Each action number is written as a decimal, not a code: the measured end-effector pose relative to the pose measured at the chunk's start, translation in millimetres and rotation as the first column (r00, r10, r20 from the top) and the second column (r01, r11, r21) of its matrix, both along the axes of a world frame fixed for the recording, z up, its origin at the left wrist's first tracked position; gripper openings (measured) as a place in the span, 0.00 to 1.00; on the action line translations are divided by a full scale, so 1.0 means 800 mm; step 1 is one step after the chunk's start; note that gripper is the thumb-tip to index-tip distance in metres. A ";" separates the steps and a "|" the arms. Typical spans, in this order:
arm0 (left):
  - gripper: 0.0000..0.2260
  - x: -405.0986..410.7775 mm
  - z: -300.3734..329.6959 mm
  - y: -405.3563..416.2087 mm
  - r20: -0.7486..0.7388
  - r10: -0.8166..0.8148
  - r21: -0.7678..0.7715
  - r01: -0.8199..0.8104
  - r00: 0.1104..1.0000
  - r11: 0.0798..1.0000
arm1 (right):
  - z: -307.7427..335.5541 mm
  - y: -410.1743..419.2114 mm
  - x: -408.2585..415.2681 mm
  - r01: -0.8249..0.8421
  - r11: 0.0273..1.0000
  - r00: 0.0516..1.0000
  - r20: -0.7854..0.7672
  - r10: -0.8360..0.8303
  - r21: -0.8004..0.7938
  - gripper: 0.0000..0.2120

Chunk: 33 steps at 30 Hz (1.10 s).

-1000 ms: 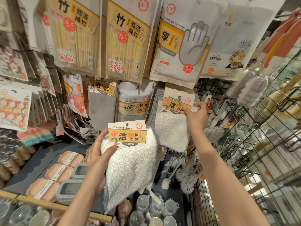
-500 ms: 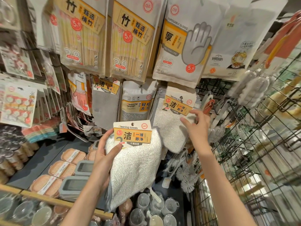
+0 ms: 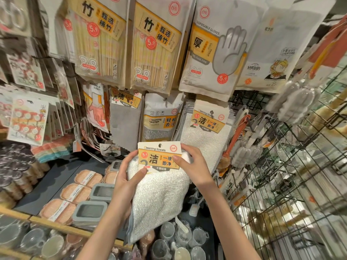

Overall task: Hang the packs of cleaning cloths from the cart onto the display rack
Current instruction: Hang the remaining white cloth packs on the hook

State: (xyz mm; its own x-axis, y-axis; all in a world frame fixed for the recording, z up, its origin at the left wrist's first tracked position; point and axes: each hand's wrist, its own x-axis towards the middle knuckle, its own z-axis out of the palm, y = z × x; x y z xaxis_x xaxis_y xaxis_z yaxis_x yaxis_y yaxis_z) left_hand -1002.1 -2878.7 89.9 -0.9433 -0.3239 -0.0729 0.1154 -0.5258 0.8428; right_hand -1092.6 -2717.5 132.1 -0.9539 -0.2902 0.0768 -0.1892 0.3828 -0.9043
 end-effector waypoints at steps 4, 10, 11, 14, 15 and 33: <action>0.21 0.000 -0.001 -0.001 0.009 0.031 0.003 -0.031 0.999 1.000 | -0.007 -0.001 0.004 0.013 0.999 1.000 0.018 -0.012 -0.039 0.19; 0.21 -0.005 -0.001 -0.001 0.028 0.039 -0.019 -0.038 0.999 0.999 | -0.008 0.001 0.002 0.080 0.997 0.997 0.013 -0.080 -0.020 0.17; 0.21 -0.005 -0.001 -0.001 0.028 0.030 -0.015 -0.030 0.999 0.999 | -0.007 0.002 0.002 0.098 0.995 0.995 0.007 -0.097 -0.025 0.16; 0.22 -0.006 0.000 -0.001 0.040 0.005 -0.018 -0.005 0.999 1.000 | -0.006 0.005 0.001 0.117 0.992 0.993 0.019 -0.116 -0.039 0.15; 0.22 -0.007 -0.001 -0.002 0.048 0.001 -0.025 0.000 0.999 1.000 | -0.005 0.006 0.000 0.115 0.993 0.993 0.021 -0.114 -0.040 0.14; 0.12 -0.023 0.002 -0.003 0.019 0.055 -0.043 -0.054 0.998 0.998 | 0.005 0.021 -0.023 0.145 0.967 0.989 -0.012 -0.151 -0.212 0.15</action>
